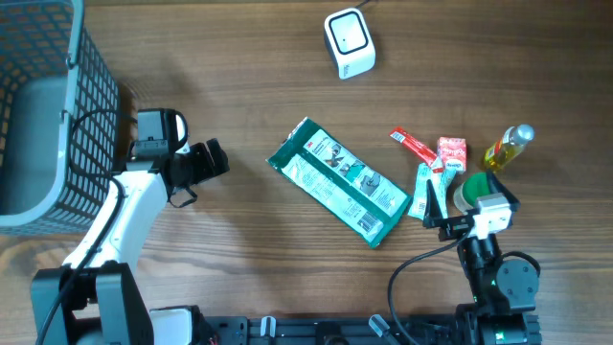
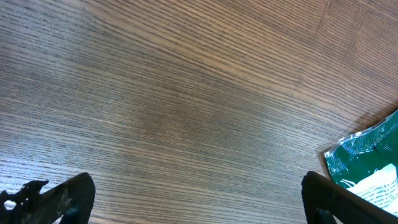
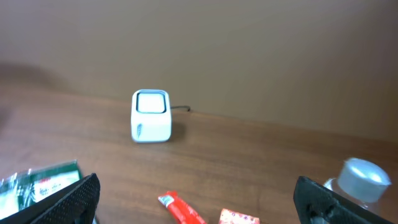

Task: Scan the item barcode

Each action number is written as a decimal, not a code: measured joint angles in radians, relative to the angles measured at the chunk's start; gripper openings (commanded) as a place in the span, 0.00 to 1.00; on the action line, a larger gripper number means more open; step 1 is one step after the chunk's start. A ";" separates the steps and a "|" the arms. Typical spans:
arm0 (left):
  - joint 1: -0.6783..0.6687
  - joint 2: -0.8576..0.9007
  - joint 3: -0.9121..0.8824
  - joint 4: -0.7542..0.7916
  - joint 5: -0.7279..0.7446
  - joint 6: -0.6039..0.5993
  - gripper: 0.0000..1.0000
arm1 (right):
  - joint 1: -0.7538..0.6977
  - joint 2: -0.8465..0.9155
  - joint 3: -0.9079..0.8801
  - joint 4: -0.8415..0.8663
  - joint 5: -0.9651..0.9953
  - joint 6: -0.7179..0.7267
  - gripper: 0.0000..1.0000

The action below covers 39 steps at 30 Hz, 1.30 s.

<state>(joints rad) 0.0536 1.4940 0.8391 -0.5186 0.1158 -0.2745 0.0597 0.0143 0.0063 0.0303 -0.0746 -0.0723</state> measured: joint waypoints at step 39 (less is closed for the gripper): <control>0.000 -0.907 0.015 -0.066 0.003 0.000 1.00 | 0.000 0.000 0.000 -0.024 0.079 0.140 1.00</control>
<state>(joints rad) 0.0536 0.5873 0.8539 -0.5850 0.1188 -0.2745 0.0597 0.0143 0.0063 0.0067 0.0048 0.0677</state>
